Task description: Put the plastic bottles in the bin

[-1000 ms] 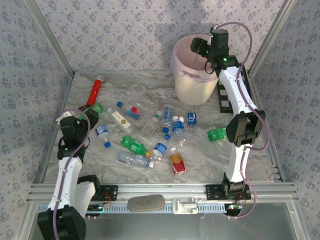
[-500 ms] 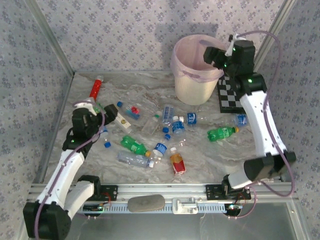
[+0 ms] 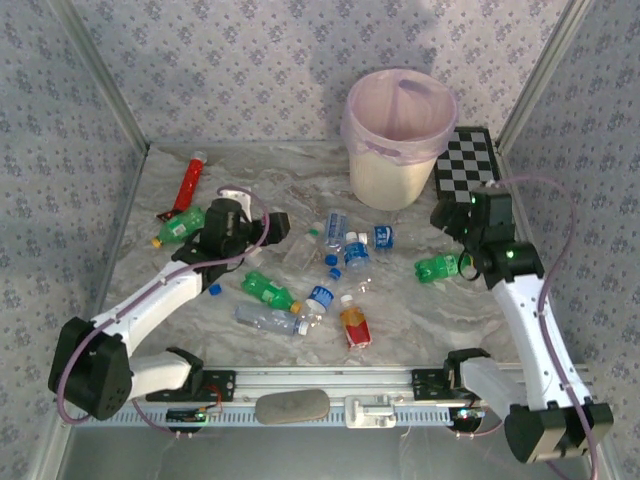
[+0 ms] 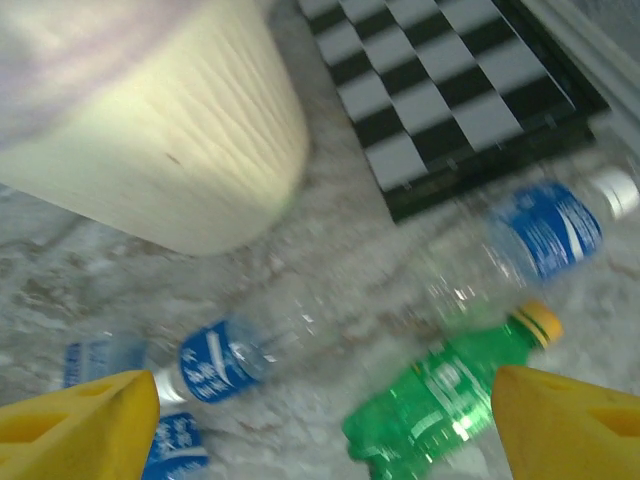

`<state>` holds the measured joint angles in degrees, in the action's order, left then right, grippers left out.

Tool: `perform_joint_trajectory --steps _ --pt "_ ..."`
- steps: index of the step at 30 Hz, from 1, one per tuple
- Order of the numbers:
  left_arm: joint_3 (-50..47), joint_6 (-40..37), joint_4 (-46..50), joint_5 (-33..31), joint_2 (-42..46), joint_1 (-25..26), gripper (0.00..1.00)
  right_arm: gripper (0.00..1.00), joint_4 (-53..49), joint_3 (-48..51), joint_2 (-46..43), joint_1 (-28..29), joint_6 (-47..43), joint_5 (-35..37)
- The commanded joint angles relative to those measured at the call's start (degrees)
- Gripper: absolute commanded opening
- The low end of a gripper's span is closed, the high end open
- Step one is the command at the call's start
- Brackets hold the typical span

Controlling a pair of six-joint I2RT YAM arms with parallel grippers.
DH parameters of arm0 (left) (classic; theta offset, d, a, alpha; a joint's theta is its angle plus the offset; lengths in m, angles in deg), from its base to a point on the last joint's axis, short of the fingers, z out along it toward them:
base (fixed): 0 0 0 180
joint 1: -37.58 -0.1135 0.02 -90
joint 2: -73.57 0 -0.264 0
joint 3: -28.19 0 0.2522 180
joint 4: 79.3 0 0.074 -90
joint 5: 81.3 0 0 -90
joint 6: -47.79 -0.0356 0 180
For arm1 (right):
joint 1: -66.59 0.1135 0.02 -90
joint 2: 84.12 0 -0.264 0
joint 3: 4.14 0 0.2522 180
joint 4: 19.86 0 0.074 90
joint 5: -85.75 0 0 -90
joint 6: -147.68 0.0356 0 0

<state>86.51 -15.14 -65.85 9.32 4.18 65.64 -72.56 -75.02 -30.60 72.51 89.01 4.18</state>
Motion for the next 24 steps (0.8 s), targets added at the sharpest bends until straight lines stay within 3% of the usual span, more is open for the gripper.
perform_joint_trajectory --steps 1,11,24 --pt "2.25 -0.84 -1.79 -1.38 -0.74 0.95 1.0 0.89 -2.05 6.27 -3.32 -0.51 9.1 2.71" --pt "1.55 -0.78 0.91 -6.28 0.83 1.1 1.0 0.89 8.62 22.05 -1.96 -3.38 23.0 -2.15" --pt "-0.57 -0.35 1.94 -9.63 3.87 1.08 1.0 0.89 20.75 22.14 11.55 -6.24 24.61 -6.21"
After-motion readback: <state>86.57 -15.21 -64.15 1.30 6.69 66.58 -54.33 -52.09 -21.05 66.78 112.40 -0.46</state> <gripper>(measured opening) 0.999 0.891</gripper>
